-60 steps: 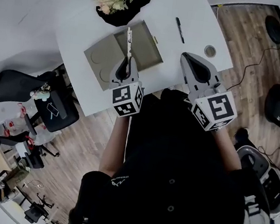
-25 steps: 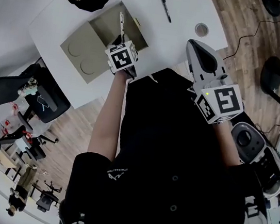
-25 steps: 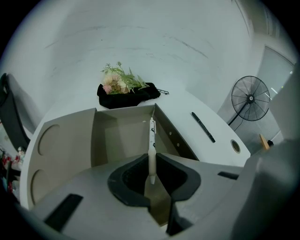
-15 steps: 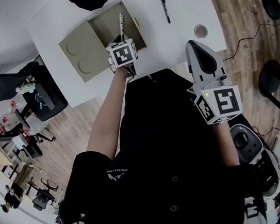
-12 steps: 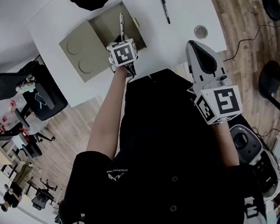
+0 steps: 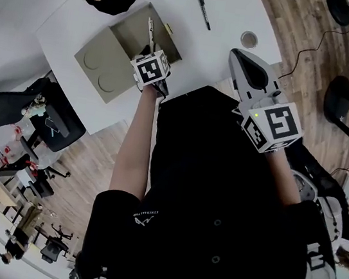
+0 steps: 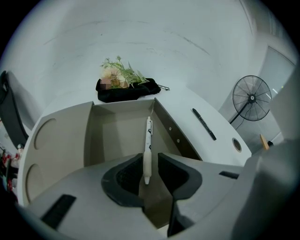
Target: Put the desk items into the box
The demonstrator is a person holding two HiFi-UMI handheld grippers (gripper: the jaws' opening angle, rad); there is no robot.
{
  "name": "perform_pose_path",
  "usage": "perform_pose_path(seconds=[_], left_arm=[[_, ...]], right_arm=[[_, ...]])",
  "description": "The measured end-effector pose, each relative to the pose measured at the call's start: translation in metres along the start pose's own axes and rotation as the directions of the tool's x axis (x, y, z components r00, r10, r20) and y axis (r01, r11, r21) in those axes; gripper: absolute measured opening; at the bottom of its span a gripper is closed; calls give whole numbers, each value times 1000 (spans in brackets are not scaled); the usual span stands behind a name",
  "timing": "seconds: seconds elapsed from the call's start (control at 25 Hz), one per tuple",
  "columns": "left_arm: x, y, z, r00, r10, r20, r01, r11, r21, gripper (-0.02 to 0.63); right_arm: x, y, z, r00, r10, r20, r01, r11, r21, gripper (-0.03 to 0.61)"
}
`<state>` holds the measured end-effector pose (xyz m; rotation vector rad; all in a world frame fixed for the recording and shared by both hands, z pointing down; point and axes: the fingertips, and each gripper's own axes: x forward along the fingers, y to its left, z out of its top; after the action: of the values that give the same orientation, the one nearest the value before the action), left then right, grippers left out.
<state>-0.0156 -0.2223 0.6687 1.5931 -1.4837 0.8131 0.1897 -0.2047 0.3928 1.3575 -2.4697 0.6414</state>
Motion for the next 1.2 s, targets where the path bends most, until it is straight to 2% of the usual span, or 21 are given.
perform_pose_path(seconds=[0.24, 0.32, 0.44, 0.64, 0.76, 0.88, 1.08, 1.2], left_arm=[[-21, -5, 9, 997, -30, 78, 30, 1000, 4, 84], [-33, -6, 12, 992, -46, 113, 46, 999, 2, 64], [-54, -5, 17, 984, -38, 172, 36, 999, 14, 10], [-89, -4, 27, 964, -34, 265, 29, 999, 23, 8], [-109, -4, 36, 946, -36, 322, 32, 999, 19, 8], [-136, -7, 44, 923, -63, 379, 66, 998, 7, 8], [-190, -10, 58, 867, -100, 487, 120, 993, -10, 8], [-221, -4, 58, 837, -93, 539, 135, 990, -39, 8]], right_arm=[[3, 11, 1, 999, 47, 2, -47, 999, -13, -2], [3, 17, 1, 998, 65, 6, -65, 998, -19, -2], [1, 24, 0, 997, 80, 8, -80, 997, -20, -2], [-2, 39, 5, 992, 122, 21, -121, 992, -47, -2], [-2, 47, 6, 990, 140, 29, -138, 989, -56, -2], [-5, 57, 5, 987, 158, 34, -155, 986, -67, -2], [-6, 77, 7, 978, 202, 43, -198, 976, -90, -2], [-6, 91, 9, 971, 234, 49, -228, 968, -101, -2]])
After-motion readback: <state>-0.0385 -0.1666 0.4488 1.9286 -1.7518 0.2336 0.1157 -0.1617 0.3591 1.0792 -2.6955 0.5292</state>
